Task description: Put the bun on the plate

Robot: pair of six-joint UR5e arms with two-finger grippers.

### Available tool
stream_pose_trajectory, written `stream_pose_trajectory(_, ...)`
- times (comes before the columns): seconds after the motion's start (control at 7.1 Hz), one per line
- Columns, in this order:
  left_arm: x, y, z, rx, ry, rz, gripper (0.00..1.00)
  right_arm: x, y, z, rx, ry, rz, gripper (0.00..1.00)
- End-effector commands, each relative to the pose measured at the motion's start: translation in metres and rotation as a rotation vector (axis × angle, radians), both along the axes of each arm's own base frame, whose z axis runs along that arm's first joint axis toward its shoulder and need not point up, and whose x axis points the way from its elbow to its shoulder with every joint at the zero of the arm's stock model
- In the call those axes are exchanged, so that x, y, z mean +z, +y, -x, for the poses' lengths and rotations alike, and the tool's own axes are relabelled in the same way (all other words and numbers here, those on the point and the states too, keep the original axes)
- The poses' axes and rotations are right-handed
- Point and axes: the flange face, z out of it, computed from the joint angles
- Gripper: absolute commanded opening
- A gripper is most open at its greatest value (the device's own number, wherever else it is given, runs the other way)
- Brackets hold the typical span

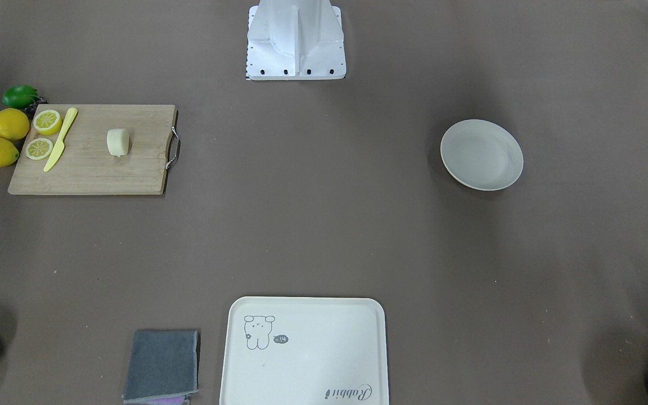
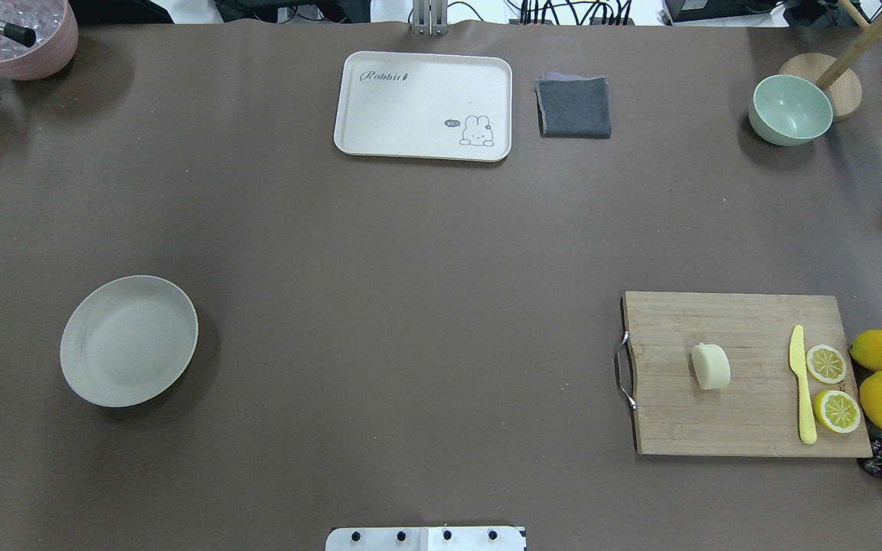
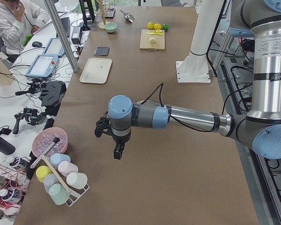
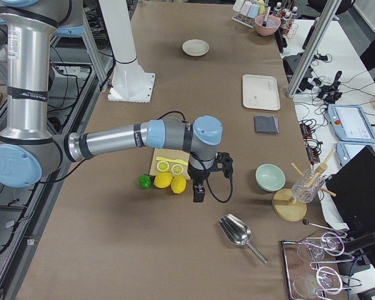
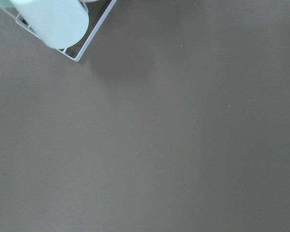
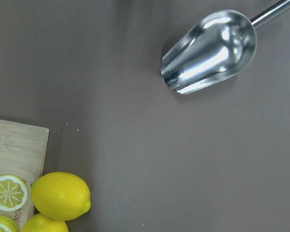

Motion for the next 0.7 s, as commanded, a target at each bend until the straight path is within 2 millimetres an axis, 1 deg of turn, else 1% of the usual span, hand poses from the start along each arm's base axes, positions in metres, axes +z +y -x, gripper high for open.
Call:
stream_pose_trajectory(0.0,-0.020,-0.014,0.001,-0.003,-0.005,-0.149,0.98,-0.027,-0.011,-0.017,0.044,-0.005,-0.116,1.00)
stream_pose_trajectory(0.14,-0.017,-0.017,0.001,-0.019,0.000,-0.138,0.98,-0.036,-0.013,-0.037,0.091,0.001,-0.184,1.00)
stream_pose_trajectory(0.28,-0.026,-0.022,0.001,-0.087,0.023,-0.101,0.98,-0.036,-0.015,-0.043,0.106,-0.003,-0.205,1.00)
stream_pose_trajectory(0.42,-0.031,-0.022,0.001,-0.084,0.025,-0.133,0.98,-0.039,-0.021,-0.043,0.110,-0.010,-0.203,1.00)
stream_pose_trajectory(0.56,-0.033,-0.025,0.000,-0.084,0.028,-0.181,0.98,-0.036,-0.012,-0.042,0.109,-0.028,-0.203,1.00)
